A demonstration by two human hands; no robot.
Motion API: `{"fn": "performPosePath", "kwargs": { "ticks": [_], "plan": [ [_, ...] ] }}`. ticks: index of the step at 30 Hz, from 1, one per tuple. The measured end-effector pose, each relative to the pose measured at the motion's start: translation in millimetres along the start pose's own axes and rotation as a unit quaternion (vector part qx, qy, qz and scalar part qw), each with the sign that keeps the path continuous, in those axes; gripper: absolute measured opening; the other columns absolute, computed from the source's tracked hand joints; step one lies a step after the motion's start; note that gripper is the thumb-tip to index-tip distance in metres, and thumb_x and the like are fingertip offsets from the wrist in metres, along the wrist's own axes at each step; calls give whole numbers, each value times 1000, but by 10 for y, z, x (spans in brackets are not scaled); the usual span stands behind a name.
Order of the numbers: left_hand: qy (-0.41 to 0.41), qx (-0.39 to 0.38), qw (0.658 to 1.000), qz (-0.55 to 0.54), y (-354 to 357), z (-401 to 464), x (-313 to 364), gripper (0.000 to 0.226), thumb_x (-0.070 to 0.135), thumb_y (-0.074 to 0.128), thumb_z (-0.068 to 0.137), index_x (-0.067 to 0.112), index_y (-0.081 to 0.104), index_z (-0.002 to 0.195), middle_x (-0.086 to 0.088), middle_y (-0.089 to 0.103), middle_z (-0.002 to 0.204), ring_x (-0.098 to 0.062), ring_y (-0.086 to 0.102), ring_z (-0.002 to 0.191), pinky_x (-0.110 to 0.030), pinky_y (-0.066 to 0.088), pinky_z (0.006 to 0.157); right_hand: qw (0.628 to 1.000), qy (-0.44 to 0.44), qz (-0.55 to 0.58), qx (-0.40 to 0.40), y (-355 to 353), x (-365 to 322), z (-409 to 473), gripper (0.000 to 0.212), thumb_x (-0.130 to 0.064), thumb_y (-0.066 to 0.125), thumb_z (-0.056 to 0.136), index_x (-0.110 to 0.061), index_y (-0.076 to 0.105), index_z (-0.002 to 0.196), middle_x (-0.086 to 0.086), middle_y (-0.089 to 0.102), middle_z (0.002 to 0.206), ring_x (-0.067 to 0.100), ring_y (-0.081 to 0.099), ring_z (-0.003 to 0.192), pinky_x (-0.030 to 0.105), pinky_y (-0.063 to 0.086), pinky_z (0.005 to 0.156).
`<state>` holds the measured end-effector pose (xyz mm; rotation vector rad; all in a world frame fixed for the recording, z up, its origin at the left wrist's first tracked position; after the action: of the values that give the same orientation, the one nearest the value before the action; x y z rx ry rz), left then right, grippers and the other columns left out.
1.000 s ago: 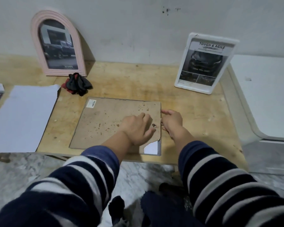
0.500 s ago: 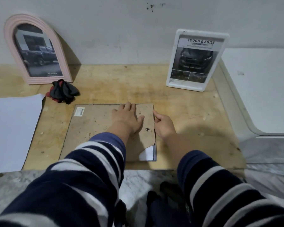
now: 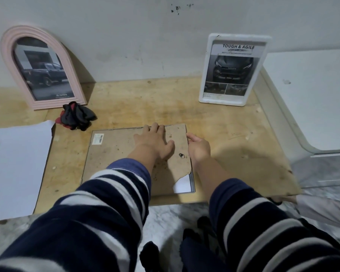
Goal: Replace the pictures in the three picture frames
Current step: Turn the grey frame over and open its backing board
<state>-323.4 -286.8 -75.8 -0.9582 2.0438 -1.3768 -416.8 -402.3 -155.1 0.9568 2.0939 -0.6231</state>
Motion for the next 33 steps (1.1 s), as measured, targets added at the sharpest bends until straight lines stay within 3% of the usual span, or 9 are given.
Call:
{"fn": "performPosePath", "kwargs": {
  "ticks": [6, 9, 13, 18, 22, 24, 27, 29, 33],
  "plan": [
    [29, 29, 998, 37, 6, 28, -2, 75, 59, 26, 92, 16, 17, 152, -7, 23, 153, -29, 20, 142, -53, 7, 117, 997, 56, 45, -10, 57, -79, 80, 52, 8, 35, 84, -30, 71, 74, 1, 73, 97, 29, 70, 84, 43, 59, 77],
    [41, 27, 998, 30, -18, 48, -7, 72, 58, 26, 92, 15, 22, 150, -8, 27, 149, -29, 30, 137, -50, 23, 112, 997, 43, 45, -50, 66, -91, 82, 41, 3, 42, 89, -25, 73, 92, 1, 72, 96, 26, 69, 86, 41, 57, 82],
    [34, 16, 999, -27, -76, 80, -8, 69, 58, 29, 93, 13, 31, 144, -10, 31, 144, -31, 36, 131, -44, 38, 102, 997, 44, 51, -48, 55, 41, 190, 49, 5, 37, 81, -25, 75, 88, 4, 76, 94, 32, 72, 85, 48, 58, 80],
    [32, 22, 994, -102, -93, 148, -74, 61, 51, 44, 92, 13, 35, 138, -10, 34, 138, -34, 37, 125, -43, 37, 103, 997, 40, 43, -54, 67, 56, 217, 49, 3, 37, 78, -26, 75, 91, 3, 75, 102, 30, 71, 89, 46, 59, 80],
    [26, 8, 991, -135, -193, 221, -79, 62, 49, 56, 89, 11, 39, 135, -10, 31, 134, -34, 31, 125, -42, 34, 104, 998, 17, 52, -27, 65, 19, 110, 46, 3, 39, 81, -27, 74, 75, 6, 66, 123, 28, 62, 114, 46, 52, 96],
    [18, 1, 994, -112, -262, 265, -67, 64, 49, 58, 86, 11, 40, 134, -8, 32, 131, -33, 28, 122, -40, 33, 103, 998, 12, 53, -21, 71, -50, -9, 44, 2, 39, 81, -26, 74, 82, 6, 64, 127, 28, 59, 118, 43, 51, 97],
    [3, -25, 997, -74, -320, 317, -44, 63, 47, 59, 84, 12, 42, 133, -8, 34, 128, -32, 28, 119, -37, 32, 102, 997, 17, 45, -56, 9, -217, -245, 44, 7, 36, 89, -10, 66, 116, 4, 68, 102, 15, 67, 89, 22, 56, 71],
    [-3, -32, 997, -75, -307, 343, -34, 64, 47, 60, 83, 12, 41, 134, -8, 37, 128, -31, 29, 119, -37, 33, 102, 996, 20, 11, -87, -55, -298, -309, 43, 6, 32, 94, -11, 61, 121, -3, 59, 85, 1, 57, 68, 13, 42, 51],
    [0, -15, 992, -127, -231, 318, -86, 62, 47, 61, 84, 16, 41, 134, -6, 40, 130, -31, 31, 122, -40, 37, 99, 995, 19, -14, -94, -45, -312, -288, 36, -10, 51, 97, -16, 56, 132, -2, 54, 132, 10, 50, 104, 20, 36, 77]
  ]
}}
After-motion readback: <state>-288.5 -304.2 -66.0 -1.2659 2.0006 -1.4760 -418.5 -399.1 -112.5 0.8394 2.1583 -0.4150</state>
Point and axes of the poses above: each hand's wrist, its own z-axis towards the middle knuckle, its own y-axis out of the palm, x = y × z, the point moved 3 cm from there along z, towards the middle knuckle
